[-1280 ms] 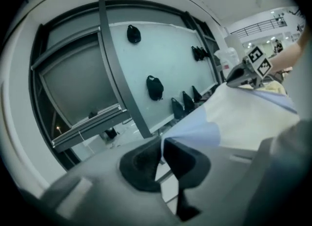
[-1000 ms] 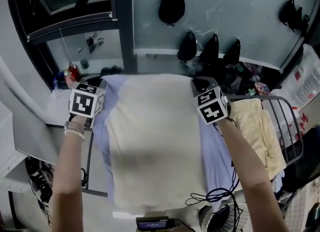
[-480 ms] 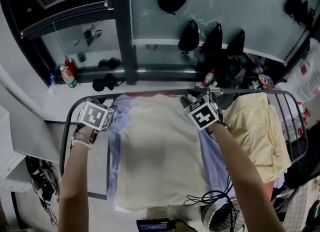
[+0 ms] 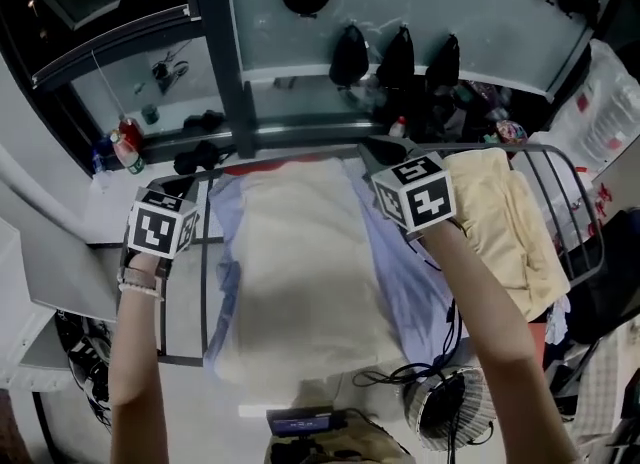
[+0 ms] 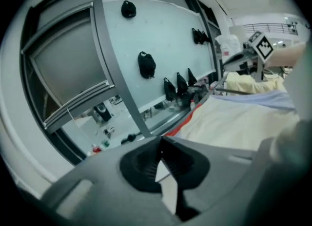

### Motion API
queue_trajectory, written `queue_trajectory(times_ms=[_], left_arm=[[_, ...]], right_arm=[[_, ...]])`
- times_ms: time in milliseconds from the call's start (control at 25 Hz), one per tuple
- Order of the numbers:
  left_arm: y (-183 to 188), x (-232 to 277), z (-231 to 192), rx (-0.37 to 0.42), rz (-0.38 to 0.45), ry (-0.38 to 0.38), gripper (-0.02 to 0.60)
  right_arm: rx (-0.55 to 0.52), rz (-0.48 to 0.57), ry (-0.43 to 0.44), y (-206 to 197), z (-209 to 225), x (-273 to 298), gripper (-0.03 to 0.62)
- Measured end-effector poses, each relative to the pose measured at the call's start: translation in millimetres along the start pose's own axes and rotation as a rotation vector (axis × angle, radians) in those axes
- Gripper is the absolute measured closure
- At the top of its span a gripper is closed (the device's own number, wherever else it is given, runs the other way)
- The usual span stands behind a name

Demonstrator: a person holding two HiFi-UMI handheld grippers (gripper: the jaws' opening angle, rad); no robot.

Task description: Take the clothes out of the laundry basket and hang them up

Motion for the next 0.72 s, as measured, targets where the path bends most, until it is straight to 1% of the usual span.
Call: queue_trajectory(times_ms=[40, 80, 160, 240, 280, 440, 560, 640, 720], left_arm=[[3.6, -7.9, 1.8, -0.011, 0.007, 0.011, 0.588], [9.6, -16.8, 5.3, -0.028, 0.027, 0.019, 0.588], [30.4, -36.2, 17.6, -0.044, 0.094, 0.033, 0.588], [55.4, -56.3, 38.3, -0.020, 0.172, 0.045, 0.588], [66.0, -65.8, 52.5, -0.006, 0.207, 0.039, 0.588], [100.8, -96.7, 118.8, 0.001, 0.325, -0.041, 0.588], [125.4, -119.1, 164.6, 0.004, 0.411, -0.076, 0.588], [138.4, -132.9, 195.6, 0.019, 0.454, -0.096, 0.588], [149.5, -145.9, 225.8, 0.034, 0.491, -0.125, 0.588]], right_arm=[[-0.003, 0.018, -0.008, 6.0, -0.7, -12.8, 0.585], [-0.003, 0.037, -0.014, 11.2, -1.6, -26.3, 0.591], [-0.005, 0.077, -0.023, 21.3, -2.7, -54.3, 0.591], [-0.013, 0.115, -0.032, 28.9, -4.6, -84.6, 0.591], [-0.018, 0.130, -0.039, 29.8, -6.5, -102.2, 0.591], [-0.022, 0.167, -0.094, 23.9, -11.7, -183.5, 0.591], [0.017, 0.210, -0.136, 18.6, -9.1, -242.9, 0.591], [0.033, 0.225, -0.171, 11.2, -6.8, -283.3, 0.591], [0.022, 0.229, -0.213, 3.5, -5.2, -322.1, 0.591]])
Point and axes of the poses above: the fingertips, and each gripper's own axes: x forward along the fingers, z to its right, y out of its top, the point moved 5 cm from there along -x, backward along the fingers, and after that the axes turned 10 degrees about z, right-handed, at the moved point
